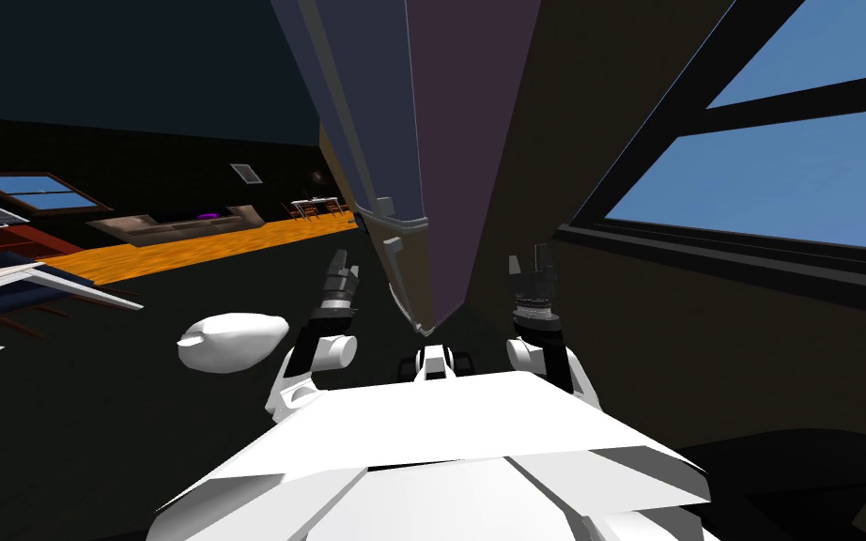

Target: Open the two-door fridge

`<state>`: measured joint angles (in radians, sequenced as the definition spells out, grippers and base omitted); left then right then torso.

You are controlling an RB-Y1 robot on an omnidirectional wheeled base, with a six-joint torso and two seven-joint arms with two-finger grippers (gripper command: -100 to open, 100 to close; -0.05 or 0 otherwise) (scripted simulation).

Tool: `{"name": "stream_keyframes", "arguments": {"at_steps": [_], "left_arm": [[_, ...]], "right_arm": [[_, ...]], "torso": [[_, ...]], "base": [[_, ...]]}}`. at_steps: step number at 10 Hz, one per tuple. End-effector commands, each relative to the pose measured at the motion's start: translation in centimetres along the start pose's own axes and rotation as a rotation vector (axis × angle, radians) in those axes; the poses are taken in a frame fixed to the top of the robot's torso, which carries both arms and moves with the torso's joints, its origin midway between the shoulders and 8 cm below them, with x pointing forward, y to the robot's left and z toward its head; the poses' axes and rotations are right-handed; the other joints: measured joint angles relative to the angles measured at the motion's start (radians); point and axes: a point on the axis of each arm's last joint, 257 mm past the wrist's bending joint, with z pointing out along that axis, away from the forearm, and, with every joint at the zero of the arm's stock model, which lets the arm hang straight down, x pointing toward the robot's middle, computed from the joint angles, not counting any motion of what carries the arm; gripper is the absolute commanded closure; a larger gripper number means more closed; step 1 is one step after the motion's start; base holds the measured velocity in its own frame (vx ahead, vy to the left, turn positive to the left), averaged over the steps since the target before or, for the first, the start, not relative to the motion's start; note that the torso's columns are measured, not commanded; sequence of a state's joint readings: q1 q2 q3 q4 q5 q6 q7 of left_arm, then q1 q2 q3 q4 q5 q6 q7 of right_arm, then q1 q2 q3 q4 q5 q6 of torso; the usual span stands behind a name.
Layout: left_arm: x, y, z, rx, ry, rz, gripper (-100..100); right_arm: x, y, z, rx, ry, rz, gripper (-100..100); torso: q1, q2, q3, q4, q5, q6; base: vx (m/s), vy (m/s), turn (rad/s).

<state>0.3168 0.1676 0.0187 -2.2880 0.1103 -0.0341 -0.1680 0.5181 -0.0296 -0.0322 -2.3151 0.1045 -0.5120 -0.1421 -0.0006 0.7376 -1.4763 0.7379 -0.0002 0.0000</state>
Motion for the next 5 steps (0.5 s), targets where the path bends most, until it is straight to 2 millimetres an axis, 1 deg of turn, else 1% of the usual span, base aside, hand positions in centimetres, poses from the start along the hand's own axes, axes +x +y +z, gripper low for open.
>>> {"name": "stream_keyframes", "arguments": {"at_steps": [1, 2, 3, 4, 5], "left_arm": [[0.0, -0.4, 1.0, -0.016, 0.004, 0.011, -100], [-0.2, -1.2, 1.6, -0.007, 0.003, 0.017, -100], [-0.1, -0.7, 1.5, -0.024, 0.006, 0.017, -100], [-0.2, -1.5, 2.1, -0.017, 0.004, 0.023, -100], [-0.2, -1.1, 2.1, -0.031, 0.007, 0.023, -100]], "right_arm": [[0.0, 0.0, 0.0, 0.0, 0.0, 0.0, 0], [0.0, 0.0, 0.0, 0.0, 0.0, 0.0, 0], [0.0, 0.0, 0.0, 0.0, 0.0, 0.0, 0], [0.0, 0.0, 0.0, 0.0, 0.0, 0.0, 0], [0.0, 0.0, 0.0, 0.0, 0.0, 0.0, 0]], "torso": [[0.001, 0.0, 0.0, 0.0, 0.0, 0.0], [0.001, 0.001, 0.0, 0.0, 0.0, 0.0], [0.0, 0.0, 0.0, 0.0, 0.0, 0.0], [0.001, 0.001, 0.0, 0.0, 0.0, 0.0], [0.001, 0.001, 0.0, 0.0, 0.0, 0.0]], "base": [[0.019, -0.023, 0.002], [0.024, -0.033, 0.003], [0.018, -0.026, 0.002], [0.015, -0.025, 0.002], [0.012, -0.023, 0.001]]}}
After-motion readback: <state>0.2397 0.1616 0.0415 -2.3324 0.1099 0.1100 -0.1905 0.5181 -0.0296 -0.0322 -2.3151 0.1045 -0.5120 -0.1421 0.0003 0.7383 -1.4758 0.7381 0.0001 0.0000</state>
